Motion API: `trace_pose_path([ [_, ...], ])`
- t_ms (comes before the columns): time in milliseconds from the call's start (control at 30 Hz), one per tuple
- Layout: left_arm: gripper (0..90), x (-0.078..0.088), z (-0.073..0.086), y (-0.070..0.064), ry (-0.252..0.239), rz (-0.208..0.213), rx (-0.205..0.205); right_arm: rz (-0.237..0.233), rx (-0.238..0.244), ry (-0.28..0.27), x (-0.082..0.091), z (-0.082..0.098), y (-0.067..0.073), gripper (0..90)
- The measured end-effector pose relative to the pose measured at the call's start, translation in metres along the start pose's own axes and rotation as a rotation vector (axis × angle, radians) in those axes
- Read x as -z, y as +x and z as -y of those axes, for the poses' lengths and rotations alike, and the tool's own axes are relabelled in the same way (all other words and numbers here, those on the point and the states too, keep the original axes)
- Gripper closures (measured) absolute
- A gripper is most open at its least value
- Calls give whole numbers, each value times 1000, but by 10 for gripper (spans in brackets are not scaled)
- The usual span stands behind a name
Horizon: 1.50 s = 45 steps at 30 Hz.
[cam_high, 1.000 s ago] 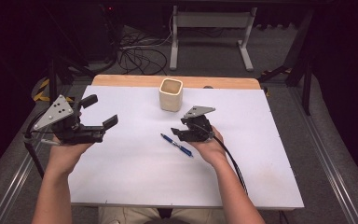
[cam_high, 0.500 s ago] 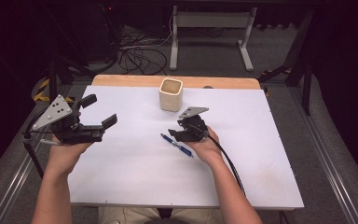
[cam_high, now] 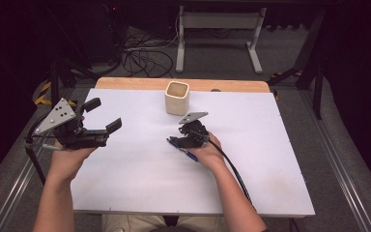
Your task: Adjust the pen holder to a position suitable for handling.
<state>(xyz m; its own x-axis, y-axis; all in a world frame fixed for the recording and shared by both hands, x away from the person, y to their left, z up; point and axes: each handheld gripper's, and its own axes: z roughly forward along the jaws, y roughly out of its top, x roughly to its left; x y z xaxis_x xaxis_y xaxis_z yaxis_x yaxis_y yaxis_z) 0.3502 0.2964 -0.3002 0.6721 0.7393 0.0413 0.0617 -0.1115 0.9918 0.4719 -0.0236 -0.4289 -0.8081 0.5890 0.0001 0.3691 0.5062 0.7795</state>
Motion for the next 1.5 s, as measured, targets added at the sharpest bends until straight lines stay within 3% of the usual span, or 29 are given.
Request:
trace_pose_path([
  [667, 57, -1, 1, 0, 10, 11, 0, -4, 26, 134, -32, 2, 10, 573],
  [900, 58, -3, 2, -1, 11, 11, 1, 9, 40, 151, -33, 2, 11, 599],
  [1033, 58, -4, 2, -2, 13, 15, 2, 11, 61, 170, -34, -1, 15, 668],
  [1067, 58, -4, 2, -2, 14, 14, 0, -1, 38, 174, -34, -1, 13, 688],
  [1233, 59, -6, 3, -3, 22, 12, -4, -2, 22, 171, -34, -1, 7, 799],
  [1500, 60, -10, 5, -3, 28, 17, -1, 12, 28, 162, -32, -1, 8, 804],
])
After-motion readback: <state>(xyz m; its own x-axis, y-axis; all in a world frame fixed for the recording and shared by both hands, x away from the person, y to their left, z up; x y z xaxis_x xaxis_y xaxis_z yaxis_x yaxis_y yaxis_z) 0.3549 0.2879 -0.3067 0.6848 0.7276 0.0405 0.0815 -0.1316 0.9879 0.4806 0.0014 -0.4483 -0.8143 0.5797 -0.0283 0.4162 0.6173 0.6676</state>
